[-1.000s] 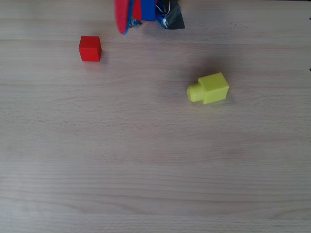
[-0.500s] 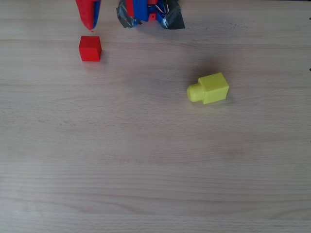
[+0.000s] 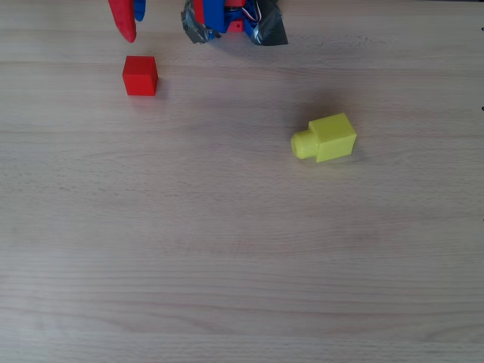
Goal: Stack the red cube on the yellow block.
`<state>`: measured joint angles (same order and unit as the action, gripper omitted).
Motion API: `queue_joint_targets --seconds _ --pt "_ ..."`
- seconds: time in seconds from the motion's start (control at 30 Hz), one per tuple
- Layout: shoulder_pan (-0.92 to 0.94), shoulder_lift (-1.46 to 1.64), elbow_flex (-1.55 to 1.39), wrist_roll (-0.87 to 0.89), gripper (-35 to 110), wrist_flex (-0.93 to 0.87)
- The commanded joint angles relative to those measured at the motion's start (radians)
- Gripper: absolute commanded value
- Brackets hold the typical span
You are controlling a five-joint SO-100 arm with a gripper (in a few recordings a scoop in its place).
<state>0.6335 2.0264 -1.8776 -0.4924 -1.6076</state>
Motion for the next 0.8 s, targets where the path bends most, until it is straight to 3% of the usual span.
queue_joint_targets --seconds 0.0,0.3,0.77 --pt "0.038 0.002 0.008 -0.038 22 -0.012" --pt "0.097 -0.058 -0.066 -0.133 34 0.055" --pt "0.155 -0.103 -0.14 -0.229 33 0.114"
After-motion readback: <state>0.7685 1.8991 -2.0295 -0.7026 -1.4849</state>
